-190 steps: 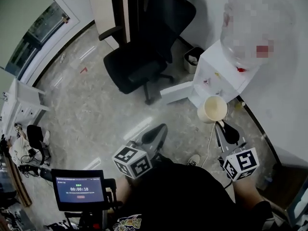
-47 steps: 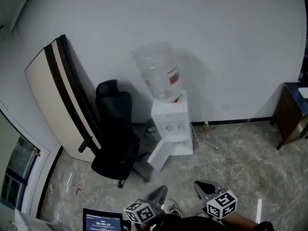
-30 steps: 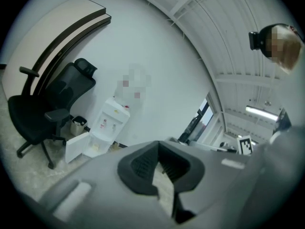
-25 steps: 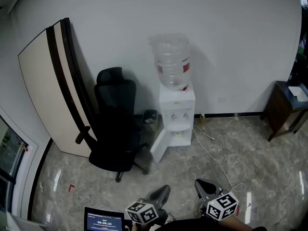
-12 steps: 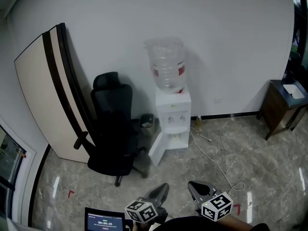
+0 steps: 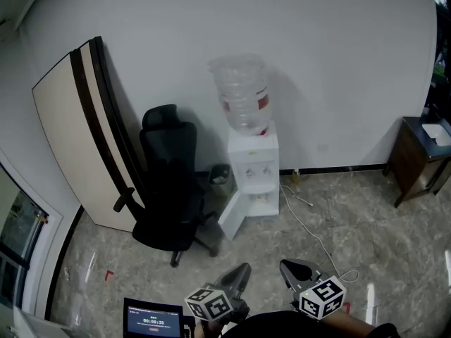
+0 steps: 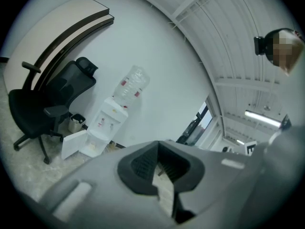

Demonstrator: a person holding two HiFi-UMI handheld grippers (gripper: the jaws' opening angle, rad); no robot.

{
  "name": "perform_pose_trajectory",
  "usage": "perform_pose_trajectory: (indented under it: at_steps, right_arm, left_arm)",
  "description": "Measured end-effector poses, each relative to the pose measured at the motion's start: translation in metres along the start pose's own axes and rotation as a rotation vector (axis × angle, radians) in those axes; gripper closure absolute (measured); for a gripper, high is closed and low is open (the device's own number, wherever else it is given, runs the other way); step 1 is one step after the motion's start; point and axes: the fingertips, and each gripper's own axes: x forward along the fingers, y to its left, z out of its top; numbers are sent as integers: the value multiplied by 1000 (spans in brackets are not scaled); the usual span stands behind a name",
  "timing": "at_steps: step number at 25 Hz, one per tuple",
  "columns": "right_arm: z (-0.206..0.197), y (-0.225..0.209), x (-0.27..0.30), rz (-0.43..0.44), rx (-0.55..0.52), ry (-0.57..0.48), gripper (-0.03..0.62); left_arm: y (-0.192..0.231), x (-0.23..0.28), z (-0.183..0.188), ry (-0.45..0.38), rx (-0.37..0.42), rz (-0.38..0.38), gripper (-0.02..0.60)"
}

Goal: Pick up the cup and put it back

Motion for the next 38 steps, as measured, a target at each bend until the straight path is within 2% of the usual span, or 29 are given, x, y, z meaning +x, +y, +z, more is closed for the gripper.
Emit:
perform_pose_trajectory:
  at_steps: [7, 16, 38]
  right_arm:
    - [2, -11, -14, -1, 4, -9, 586]
    - [6, 1, -9, 0, -6, -34, 586]
    - [4, -1, -10, -14, 6, -43, 586]
  left_arm:
    - [-16, 8, -7, -6, 16, -14, 576]
    - [-7, -4, 1, -24, 20, 0, 577]
    - [-6, 1, -3, 1, 14, -9, 577]
